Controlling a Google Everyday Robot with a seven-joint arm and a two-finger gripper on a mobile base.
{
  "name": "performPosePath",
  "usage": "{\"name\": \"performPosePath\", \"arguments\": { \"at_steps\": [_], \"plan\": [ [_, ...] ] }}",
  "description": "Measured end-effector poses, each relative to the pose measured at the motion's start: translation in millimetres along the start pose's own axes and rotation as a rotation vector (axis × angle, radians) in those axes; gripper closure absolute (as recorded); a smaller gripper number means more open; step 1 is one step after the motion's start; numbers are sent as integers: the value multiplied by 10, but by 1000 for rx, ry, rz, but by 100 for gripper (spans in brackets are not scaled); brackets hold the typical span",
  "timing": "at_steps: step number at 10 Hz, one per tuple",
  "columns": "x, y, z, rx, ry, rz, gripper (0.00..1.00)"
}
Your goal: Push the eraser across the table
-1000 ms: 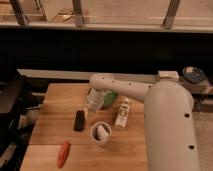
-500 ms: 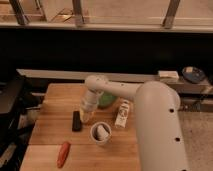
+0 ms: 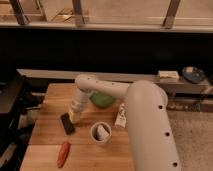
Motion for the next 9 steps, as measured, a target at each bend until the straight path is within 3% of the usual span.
{"name": "performPosePath", "arguments": {
  "at_steps": [5, 9],
  "plan": [
    [-73, 233, 254, -35, 63, -64, 100],
    [-151, 520, 306, -63, 80, -138, 100]
  ]
}}
